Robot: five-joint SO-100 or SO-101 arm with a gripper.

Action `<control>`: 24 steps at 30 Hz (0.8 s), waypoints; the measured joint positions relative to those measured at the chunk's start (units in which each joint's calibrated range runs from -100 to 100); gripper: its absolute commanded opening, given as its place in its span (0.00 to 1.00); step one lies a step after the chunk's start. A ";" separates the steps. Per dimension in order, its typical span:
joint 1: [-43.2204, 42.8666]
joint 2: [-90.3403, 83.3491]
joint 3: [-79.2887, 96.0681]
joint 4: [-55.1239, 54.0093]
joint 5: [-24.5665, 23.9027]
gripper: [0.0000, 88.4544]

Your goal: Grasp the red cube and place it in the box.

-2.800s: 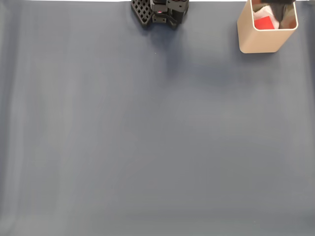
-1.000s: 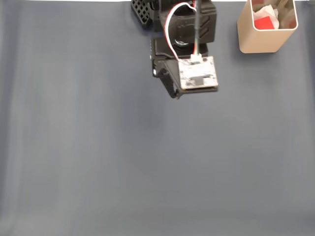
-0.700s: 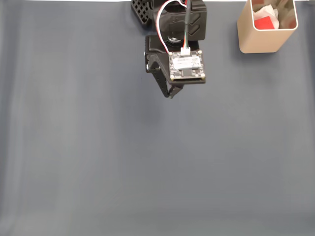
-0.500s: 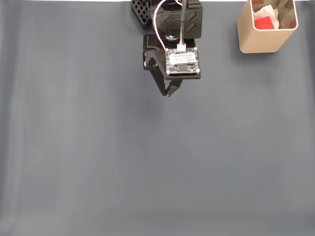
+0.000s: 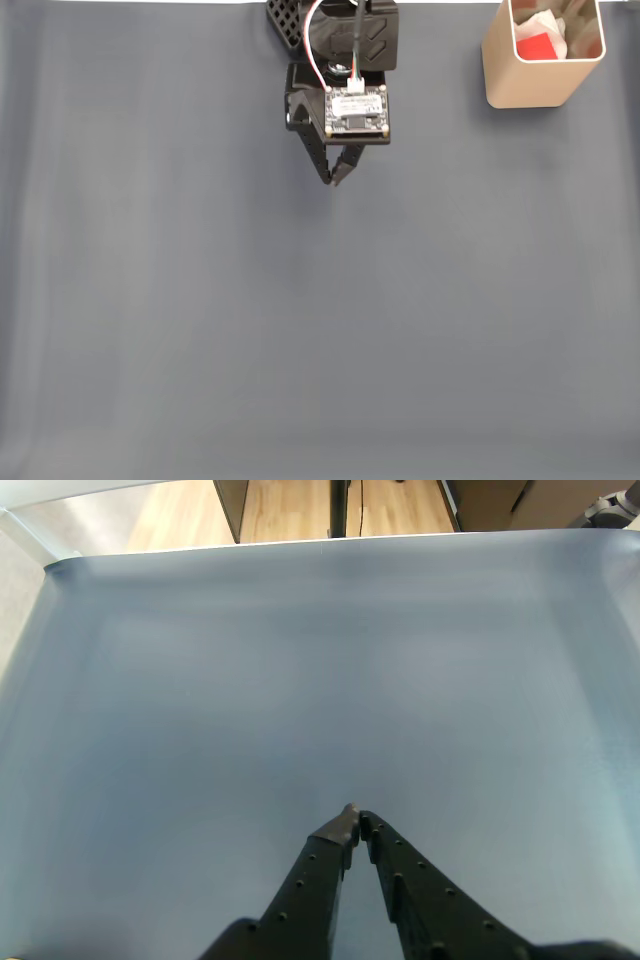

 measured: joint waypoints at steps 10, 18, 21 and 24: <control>0.00 -9.81 13.48 -0.65 0.34 0.00; 0.15 -17.65 23.32 -1.06 1.37 0.00; 0.38 -19.79 24.41 0.08 1.51 0.00; -0.15 -21.58 24.77 2.52 1.51 0.00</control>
